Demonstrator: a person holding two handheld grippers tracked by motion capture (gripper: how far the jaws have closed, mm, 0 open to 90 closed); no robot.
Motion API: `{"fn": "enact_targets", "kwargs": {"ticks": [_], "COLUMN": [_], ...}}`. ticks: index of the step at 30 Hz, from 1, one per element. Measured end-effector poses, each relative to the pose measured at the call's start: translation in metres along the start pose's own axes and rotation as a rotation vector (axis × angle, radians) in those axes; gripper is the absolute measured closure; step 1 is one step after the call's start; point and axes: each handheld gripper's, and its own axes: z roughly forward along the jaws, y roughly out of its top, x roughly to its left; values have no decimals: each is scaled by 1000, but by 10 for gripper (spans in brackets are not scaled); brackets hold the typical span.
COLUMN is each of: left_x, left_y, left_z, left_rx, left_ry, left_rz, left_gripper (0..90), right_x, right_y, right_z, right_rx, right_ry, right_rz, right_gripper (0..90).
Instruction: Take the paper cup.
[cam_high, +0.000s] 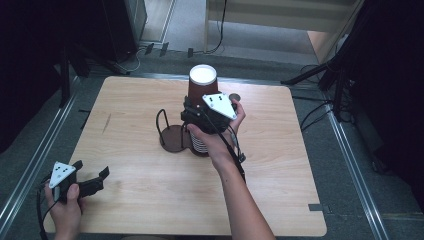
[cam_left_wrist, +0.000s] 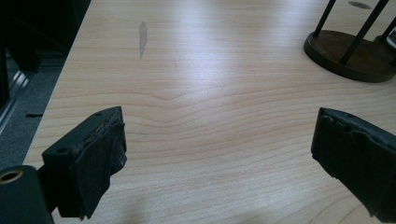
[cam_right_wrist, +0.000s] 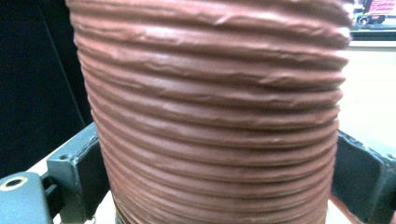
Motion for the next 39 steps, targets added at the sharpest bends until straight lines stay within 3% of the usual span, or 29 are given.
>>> {"fn": "enact_targets", "kwargs": {"ticks": [14,16,29,39], "left_x": [0,0,0,0], "left_y": [0,0,0,0], "left_z": [0,0,0,1], "left_rx": [-4,-1,-3,-4], "left_ry": [6,6,6,7], "left_rz": [-2,0,-1,0], "left_gripper": [38,38,37,38], "right_x": [-1,-2,0,1], "right_y": [3,7,26,48], "right_z": [-2,-5,-11,-19], "right_rx": [-26,-57,-106,-151], "right_ry": [18,22,13,46], "right_rz": [-4,7,-1,-5], "right_gripper": [89,91,98,104]}}
